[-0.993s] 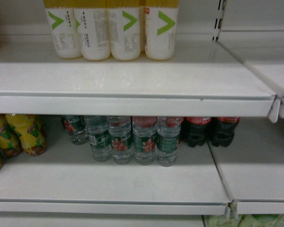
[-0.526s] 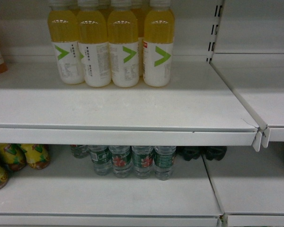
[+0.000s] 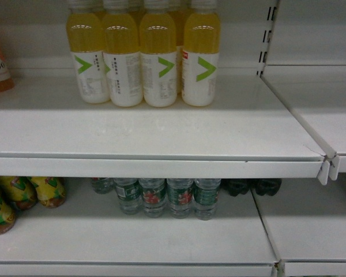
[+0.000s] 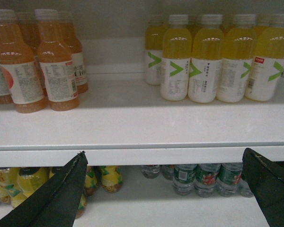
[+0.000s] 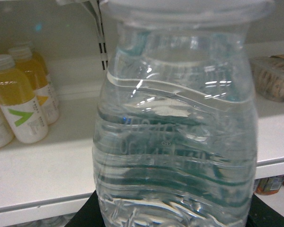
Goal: Move water from second to third shelf
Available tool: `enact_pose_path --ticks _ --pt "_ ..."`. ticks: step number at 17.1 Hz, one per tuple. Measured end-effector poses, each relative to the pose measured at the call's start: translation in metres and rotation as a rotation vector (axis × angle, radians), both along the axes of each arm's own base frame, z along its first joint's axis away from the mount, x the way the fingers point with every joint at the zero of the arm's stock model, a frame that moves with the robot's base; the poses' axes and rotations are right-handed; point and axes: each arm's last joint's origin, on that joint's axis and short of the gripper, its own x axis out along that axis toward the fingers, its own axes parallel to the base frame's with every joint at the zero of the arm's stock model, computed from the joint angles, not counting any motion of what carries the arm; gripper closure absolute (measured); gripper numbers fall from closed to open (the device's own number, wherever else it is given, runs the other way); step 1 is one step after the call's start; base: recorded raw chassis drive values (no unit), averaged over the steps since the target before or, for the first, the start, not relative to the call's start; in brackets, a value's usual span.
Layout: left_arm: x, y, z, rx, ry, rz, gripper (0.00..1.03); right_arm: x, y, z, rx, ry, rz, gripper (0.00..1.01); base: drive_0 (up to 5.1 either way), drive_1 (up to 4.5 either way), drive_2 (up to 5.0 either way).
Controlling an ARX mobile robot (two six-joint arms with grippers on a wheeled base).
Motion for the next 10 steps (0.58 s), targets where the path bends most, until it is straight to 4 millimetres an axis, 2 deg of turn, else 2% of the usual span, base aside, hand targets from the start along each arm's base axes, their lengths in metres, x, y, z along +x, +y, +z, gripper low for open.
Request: enact_pose_path --ticks 10 --pt "0.0 0.0 0.0 0.0 0.0 0.0 0.05 0.0 0.0001 0.0001 0.0 -0.001 0.005 0.6 0.0 0.0 0.0"
